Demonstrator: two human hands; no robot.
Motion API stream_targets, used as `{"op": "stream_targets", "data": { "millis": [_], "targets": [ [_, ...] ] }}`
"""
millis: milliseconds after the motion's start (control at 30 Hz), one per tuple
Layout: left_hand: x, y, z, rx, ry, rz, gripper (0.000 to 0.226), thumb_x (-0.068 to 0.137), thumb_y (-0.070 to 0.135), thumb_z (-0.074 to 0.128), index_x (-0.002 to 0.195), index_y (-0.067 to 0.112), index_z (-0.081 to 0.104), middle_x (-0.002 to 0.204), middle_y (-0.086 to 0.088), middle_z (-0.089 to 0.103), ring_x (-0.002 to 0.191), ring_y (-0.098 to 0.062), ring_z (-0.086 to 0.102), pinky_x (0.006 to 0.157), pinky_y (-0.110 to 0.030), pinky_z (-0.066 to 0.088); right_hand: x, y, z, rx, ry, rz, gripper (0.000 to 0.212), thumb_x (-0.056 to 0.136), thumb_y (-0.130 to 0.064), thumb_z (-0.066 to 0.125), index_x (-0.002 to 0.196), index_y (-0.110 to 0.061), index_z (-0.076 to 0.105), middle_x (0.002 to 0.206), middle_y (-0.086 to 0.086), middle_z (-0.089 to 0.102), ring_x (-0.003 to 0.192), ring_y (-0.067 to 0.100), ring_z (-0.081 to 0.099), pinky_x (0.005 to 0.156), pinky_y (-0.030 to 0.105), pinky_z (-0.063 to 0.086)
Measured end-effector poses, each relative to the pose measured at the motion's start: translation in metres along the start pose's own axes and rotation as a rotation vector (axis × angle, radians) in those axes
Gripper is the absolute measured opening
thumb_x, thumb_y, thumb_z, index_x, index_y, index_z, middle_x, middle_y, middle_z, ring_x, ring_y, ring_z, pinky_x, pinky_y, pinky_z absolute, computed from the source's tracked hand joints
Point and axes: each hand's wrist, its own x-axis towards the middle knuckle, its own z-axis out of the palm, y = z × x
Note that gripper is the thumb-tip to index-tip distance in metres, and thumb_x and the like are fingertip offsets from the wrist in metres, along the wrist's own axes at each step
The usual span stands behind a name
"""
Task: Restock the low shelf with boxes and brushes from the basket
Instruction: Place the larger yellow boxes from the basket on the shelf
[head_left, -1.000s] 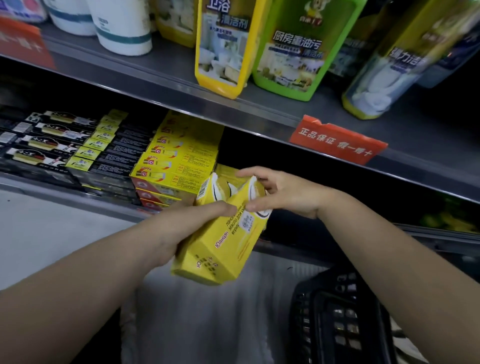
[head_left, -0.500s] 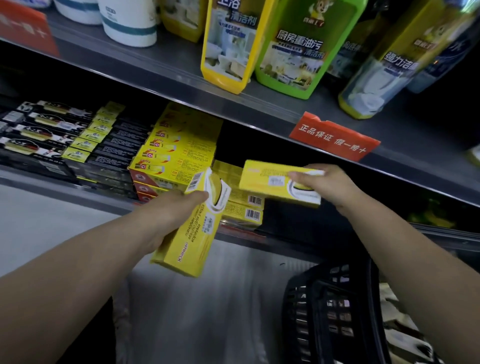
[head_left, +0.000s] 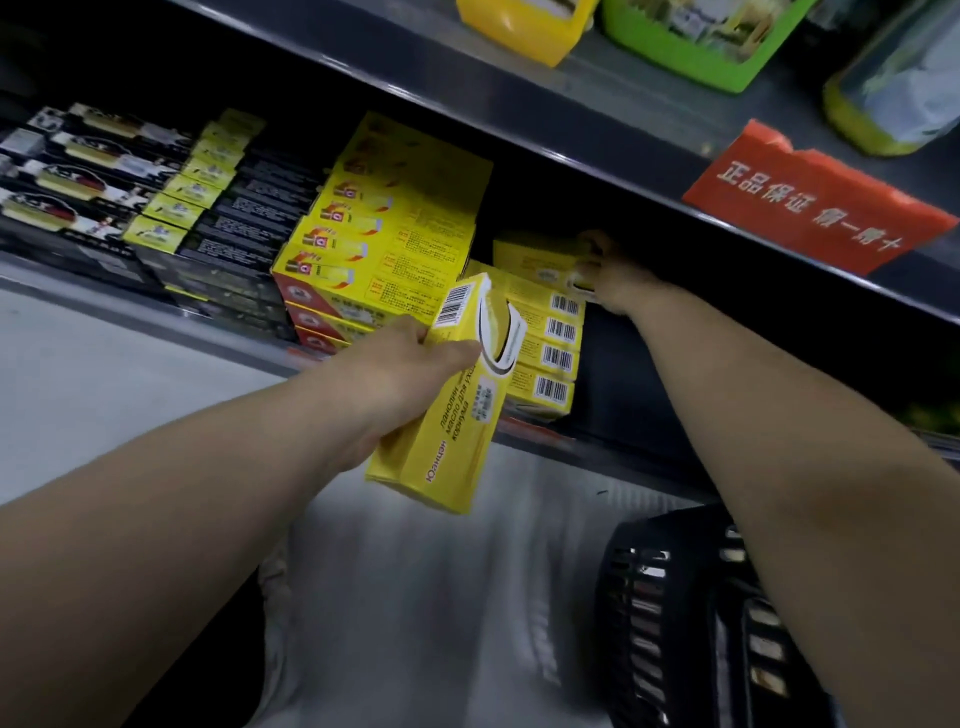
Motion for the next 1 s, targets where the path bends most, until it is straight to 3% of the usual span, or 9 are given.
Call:
{"op": "stream_targets", "data": {
  "millis": [167, 300, 433, 533, 600, 700, 767, 867, 1000],
  "targets": [
    [0.01, 0.001, 0.004, 0.002, 0.066, 0.027, 0.039, 0.086, 0.046, 0.058, 0.113, 0.019, 0.052, 0.09, -0.002, 0.066, 0.083, -0.02, 0.064, 0.076, -0.037, 0.052, 0.007, 0.007, 0.028, -0.024, -0.106, -0.027, 0.048, 0.098, -0.018, 0.047, 0.143, -0.018, 0.033, 0.133, 0.012, 0.051, 0.115, 0.029, 0.054, 0.092, 0.037, 0.045],
    [0.011, 0.002, 0.013, -0.008, 0.082, 0.046, 0.042, 0.087, 0.043, 0.058, 0.121, 0.019, 0.051, 0.09, 0.003, 0.064, 0.079, -0.014, 0.062, 0.062, -0.026, 0.045, 0.006, 0.008, 0.034, 0.013, -0.129, -0.024, 0.045, 0.1, -0.019, 0.04, 0.145, -0.021, 0.032, 0.131, 0.012, 0.053, 0.113, 0.029, 0.055, 0.095, 0.039, 0.047],
    [0.009, 0.003, 0.015, -0.014, 0.078, 0.073, 0.033, 0.086, 0.041, 0.06, 0.11, 0.019, 0.055, 0.086, 0.005, 0.065, 0.073, -0.009, 0.061, 0.054, -0.022, 0.042, -0.003, -0.006, 0.019, -0.287, -0.235, -0.079, 0.052, 0.099, -0.018, 0.043, 0.148, -0.018, 0.025, 0.144, 0.01, 0.04, 0.126, 0.027, 0.044, 0.095, 0.026, 0.036],
    [0.007, 0.006, 0.013, -0.037, 0.09, 0.09, 0.031, 0.084, 0.038, 0.063, 0.108, 0.018, 0.06, 0.086, 0.005, 0.068, 0.069, -0.007, 0.063, 0.047, -0.017, 0.046, -0.028, -0.033, -0.006, -0.398, -0.281, -0.212, 0.07, 0.092, -0.014, 0.056, 0.15, -0.023, 0.016, 0.151, 0.01, 0.031, 0.13, 0.027, 0.041, 0.1, 0.029, 0.038],
    [0.005, 0.005, 0.011, -0.029, 0.098, 0.092, 0.028, 0.082, 0.037, 0.066, 0.104, 0.019, 0.063, 0.084, 0.005, 0.069, 0.069, -0.008, 0.064, 0.052, -0.019, 0.049, -0.057, -0.051, -0.03, -0.293, -0.368, -0.354, 0.085, 0.082, -0.008, 0.064, 0.148, -0.031, 0.016, 0.147, 0.008, 0.035, 0.125, 0.023, 0.046, 0.1, 0.032, 0.044],
    [0.003, 0.005, 0.012, 0.009, 0.085, 0.086, 0.036, 0.077, 0.037, 0.072, 0.106, 0.017, 0.065, 0.095, -0.004, 0.071, 0.081, -0.019, 0.067, 0.075, -0.03, 0.053, -0.115, -0.07, -0.053, -0.09, -0.542, -0.527, 0.099, 0.069, -0.017, 0.077, 0.145, -0.039, 0.018, 0.145, -0.009, 0.032, 0.129, 0.002, 0.036, 0.106, 0.016, 0.034],
    [0.001, 0.006, 0.014, 0.056, 0.072, 0.101, 0.04, 0.074, 0.039, 0.074, 0.106, 0.016, 0.065, 0.099, -0.003, 0.069, 0.082, -0.016, 0.065, 0.075, -0.027, 0.051, -0.145, -0.075, -0.05, -0.114, -0.471, -0.608, 0.092, 0.065, -0.03, 0.084, 0.141, -0.035, 0.032, 0.136, -0.012, 0.039, 0.124, 0.002, 0.039, 0.103, 0.014, 0.033],
    [-0.002, 0.01, 0.018, 0.169, 0.026, 0.157, 0.051, 0.07, 0.043, 0.076, 0.113, 0.02, 0.061, 0.101, 0.003, 0.063, 0.093, -0.013, 0.058, 0.073, -0.024, 0.046, -0.167, -0.074, -0.04, -0.339, -0.278, -0.619, 0.071, 0.061, -0.051, 0.08, 0.125, -0.03, 0.056, 0.116, -0.01, 0.048, 0.11, 0.01, 0.04, 0.094, 0.022, 0.036],
    [-0.007, 0.014, 0.027, 0.428, 0.004, 0.384, 0.052, 0.074, 0.04, 0.073, 0.118, 0.019, 0.055, 0.111, 0.002, 0.063, 0.106, -0.013, 0.058, 0.087, -0.029, 0.047, -0.168, -0.055, -0.047, -0.417, -0.317, -0.537, 0.042, 0.07, -0.057, 0.069, 0.097, -0.027, 0.059, 0.087, -0.011, 0.048, 0.085, 0.009, 0.043, 0.071, 0.024, 0.037]
  ]
}}
